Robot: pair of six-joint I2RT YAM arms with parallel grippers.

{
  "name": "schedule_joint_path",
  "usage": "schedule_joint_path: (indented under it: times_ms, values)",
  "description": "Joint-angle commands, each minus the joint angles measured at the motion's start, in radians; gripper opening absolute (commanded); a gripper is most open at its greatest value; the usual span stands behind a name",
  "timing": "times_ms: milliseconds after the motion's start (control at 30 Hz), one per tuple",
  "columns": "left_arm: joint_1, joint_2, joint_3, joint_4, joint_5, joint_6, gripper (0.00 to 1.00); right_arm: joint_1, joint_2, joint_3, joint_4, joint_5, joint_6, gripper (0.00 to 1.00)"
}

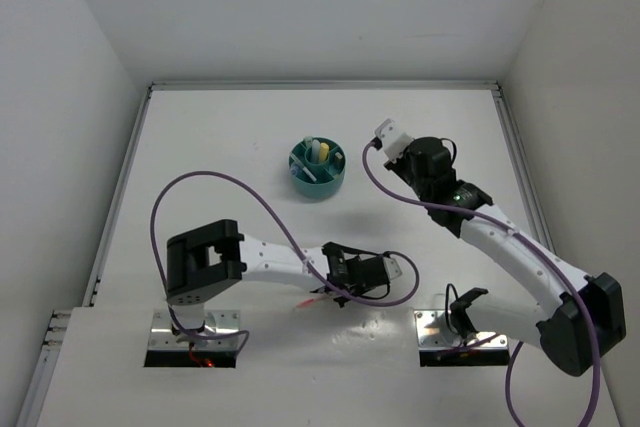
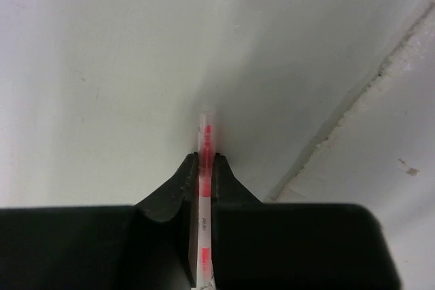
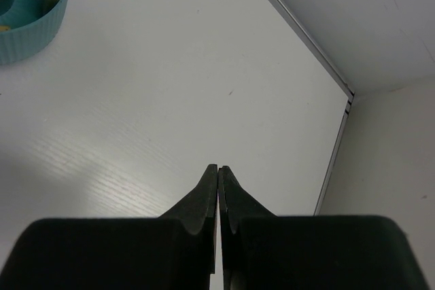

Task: Sort the stationery into containers
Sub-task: Pick up the stationery from the corner of the board, then place the pen in the storage box.

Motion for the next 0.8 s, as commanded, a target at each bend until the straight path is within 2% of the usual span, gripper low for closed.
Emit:
schedule_joint_path:
  times_ms: [0,67,200,233,267,300,333,367,400,433,467,500,533,600,700,767]
  values:
    - [0.025,0.005,-0.021,-0.042,-0.067,-0.031,0.05,-0.004,-0.027,0.002,0.039,-0.008,0.019,0.00]
    - [0.065,-0.024,-0.021,-0.042,-0.106,-0.041,0.00,-0.004,-0.027,-0.007,0.048,-0.008,0.019,0.00]
    - [0.170,-0.126,-0.021,0.023,-0.174,-0.093,0.00,-0.004,-0.036,-0.007,0.048,-0.008,0.019,0.02]
    - [0.194,-0.179,-0.033,0.044,-0.174,-0.102,0.00,-0.004,-0.036,-0.007,0.048,-0.008,0.019,0.10]
    - [0.241,-0.207,-0.033,0.067,-0.183,-0.102,0.00,-0.004,-0.036,-0.018,0.057,-0.008,0.019,0.45]
    - [0.266,-0.233,-0.047,0.113,-0.192,-0.129,0.00,-0.004,-0.036,-0.018,0.066,-0.008,0.019,0.64]
    - [0.289,-0.259,-0.047,0.139,-0.192,-0.130,0.00,-0.004,-0.036,-0.018,0.066,0.005,0.019,0.73]
    - [0.340,-0.306,-0.062,0.165,-0.192,-0.139,0.00,-0.004,-0.036,-0.018,0.066,0.006,0.019,0.73]
    - [0.363,-0.330,-0.075,0.190,-0.205,-0.148,0.00,-0.004,-0.036,-0.018,0.066,0.006,0.019,0.61]
    - [0.386,-0.351,-0.075,0.249,-0.205,-0.148,0.00,-0.004,-0.036,-0.018,0.066,0.006,0.019,0.42]
    - [0.432,-0.397,-0.085,0.327,-0.191,-0.160,0.00,-0.004,-0.036,-0.027,0.066,0.006,0.019,0.08]
    - [0.452,-0.425,-0.107,0.328,-0.180,-0.160,0.00,-0.004,-0.036,-0.027,0.075,0.006,0.019,0.01]
    - [0.473,-0.451,-0.125,0.442,-0.156,-0.171,0.00,-0.004,-0.027,-0.027,0.075,0.006,0.019,0.00]
    - [0.515,-0.500,-0.176,0.544,-0.137,-0.193,0.00,-0.004,-0.027,-0.037,0.075,-0.004,0.019,0.00]
    - [0.545,-0.584,-0.266,0.763,-0.200,-0.202,0.00,-0.004,-0.027,-0.046,0.075,-0.014,0.019,0.00]
    - [0.559,-0.630,-0.367,0.979,-0.258,-0.202,0.00,-0.004,-0.018,-0.046,0.075,-0.025,0.019,0.00]
